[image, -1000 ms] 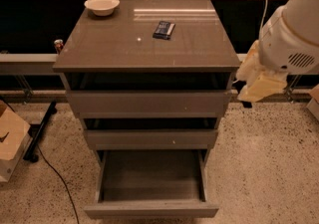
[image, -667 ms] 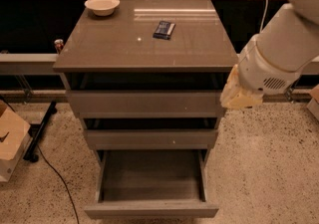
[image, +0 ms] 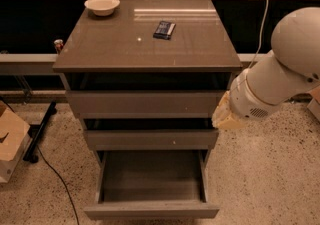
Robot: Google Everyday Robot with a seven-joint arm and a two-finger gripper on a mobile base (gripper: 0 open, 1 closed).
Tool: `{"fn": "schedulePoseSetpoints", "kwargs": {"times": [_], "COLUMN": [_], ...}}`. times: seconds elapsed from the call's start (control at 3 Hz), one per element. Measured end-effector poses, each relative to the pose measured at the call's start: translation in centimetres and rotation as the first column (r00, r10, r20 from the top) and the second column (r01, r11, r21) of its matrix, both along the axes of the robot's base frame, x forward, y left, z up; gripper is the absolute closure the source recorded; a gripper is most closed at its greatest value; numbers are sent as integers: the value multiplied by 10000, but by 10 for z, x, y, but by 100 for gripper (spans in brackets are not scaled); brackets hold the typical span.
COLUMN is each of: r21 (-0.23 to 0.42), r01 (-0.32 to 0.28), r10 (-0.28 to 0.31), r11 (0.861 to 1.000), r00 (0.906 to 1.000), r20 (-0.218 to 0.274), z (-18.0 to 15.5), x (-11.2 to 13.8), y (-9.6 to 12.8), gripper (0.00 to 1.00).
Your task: Close bottom drawer
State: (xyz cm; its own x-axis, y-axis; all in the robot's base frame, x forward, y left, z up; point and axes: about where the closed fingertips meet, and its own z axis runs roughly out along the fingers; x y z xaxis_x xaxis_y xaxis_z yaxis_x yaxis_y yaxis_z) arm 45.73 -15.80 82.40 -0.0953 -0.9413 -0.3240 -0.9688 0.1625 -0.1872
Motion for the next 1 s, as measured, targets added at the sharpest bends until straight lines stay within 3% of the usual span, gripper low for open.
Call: {"fn": "schedulePoseSetpoints", "kwargs": {"times": [0.33,0.67,1.0], "r21": [0,429,906], "r01": [-5,39,63], "r10": [5,-30,-32], "r11": [10000,9991,9959], "r00": [10000,9998,9994], "r20": [25,-221,-340], "z": [1,-29,-81], "x": [1,-5,-13], "y": [0,3,8], "gripper": [100,100,100]}}
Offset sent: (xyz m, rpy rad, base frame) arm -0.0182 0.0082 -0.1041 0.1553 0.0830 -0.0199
